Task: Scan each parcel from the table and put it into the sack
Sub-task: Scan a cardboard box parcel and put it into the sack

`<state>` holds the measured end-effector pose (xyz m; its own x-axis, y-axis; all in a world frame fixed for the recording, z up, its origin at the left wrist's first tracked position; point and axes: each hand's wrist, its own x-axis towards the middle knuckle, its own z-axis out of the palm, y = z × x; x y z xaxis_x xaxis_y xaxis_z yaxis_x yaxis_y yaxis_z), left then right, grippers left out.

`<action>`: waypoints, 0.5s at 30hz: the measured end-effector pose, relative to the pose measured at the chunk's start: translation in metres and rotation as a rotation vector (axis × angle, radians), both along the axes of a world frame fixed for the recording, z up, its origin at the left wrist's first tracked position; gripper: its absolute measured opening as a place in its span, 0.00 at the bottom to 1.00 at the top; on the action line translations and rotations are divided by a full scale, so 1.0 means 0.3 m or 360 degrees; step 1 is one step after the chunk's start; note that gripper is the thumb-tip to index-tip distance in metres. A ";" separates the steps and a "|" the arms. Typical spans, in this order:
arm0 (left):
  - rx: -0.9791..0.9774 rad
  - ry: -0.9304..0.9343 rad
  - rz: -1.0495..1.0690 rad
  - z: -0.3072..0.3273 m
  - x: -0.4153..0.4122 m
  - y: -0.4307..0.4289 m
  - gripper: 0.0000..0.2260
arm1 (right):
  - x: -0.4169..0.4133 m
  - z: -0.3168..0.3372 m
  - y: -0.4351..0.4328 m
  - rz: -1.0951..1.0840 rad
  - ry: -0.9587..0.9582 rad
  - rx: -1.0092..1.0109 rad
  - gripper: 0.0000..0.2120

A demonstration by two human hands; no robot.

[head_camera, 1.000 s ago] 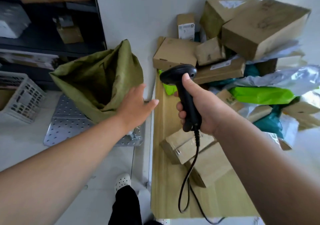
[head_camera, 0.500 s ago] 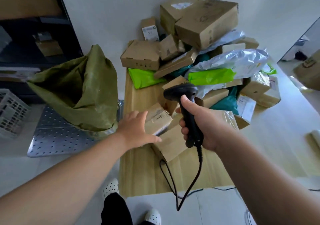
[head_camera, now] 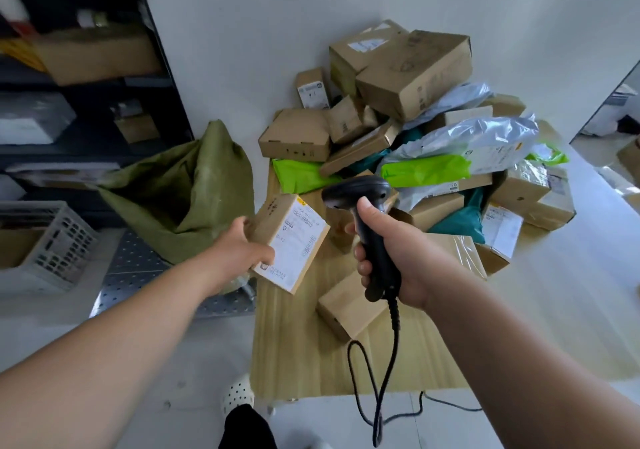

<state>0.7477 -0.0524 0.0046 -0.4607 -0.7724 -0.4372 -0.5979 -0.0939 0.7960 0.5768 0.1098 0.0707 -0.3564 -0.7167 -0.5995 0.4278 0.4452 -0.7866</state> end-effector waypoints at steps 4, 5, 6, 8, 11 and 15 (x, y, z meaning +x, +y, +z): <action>0.0154 0.0176 0.0184 0.077 0.055 -0.045 0.26 | 0.038 0.056 -0.053 0.0040 -0.0051 -0.0054 0.25; 0.0183 0.0214 0.0218 0.096 0.067 -0.060 0.25 | 0.049 0.071 -0.067 0.0055 -0.0052 -0.0070 0.25; 0.0198 0.0244 0.0249 0.113 0.080 -0.079 0.25 | 0.060 0.085 -0.083 0.0070 -0.0044 -0.0089 0.25; 0.0205 0.0301 0.0293 0.141 0.105 -0.126 0.25 | 0.085 0.115 -0.121 0.0100 -0.0013 -0.0122 0.25; 0.0258 0.0352 0.0356 0.170 0.145 -0.222 0.27 | 0.129 0.164 -0.196 0.0141 0.0013 -0.0172 0.25; 0.0302 0.0445 0.0378 0.181 0.208 -0.379 0.28 | 0.203 0.214 -0.340 0.0191 0.0003 -0.0232 0.26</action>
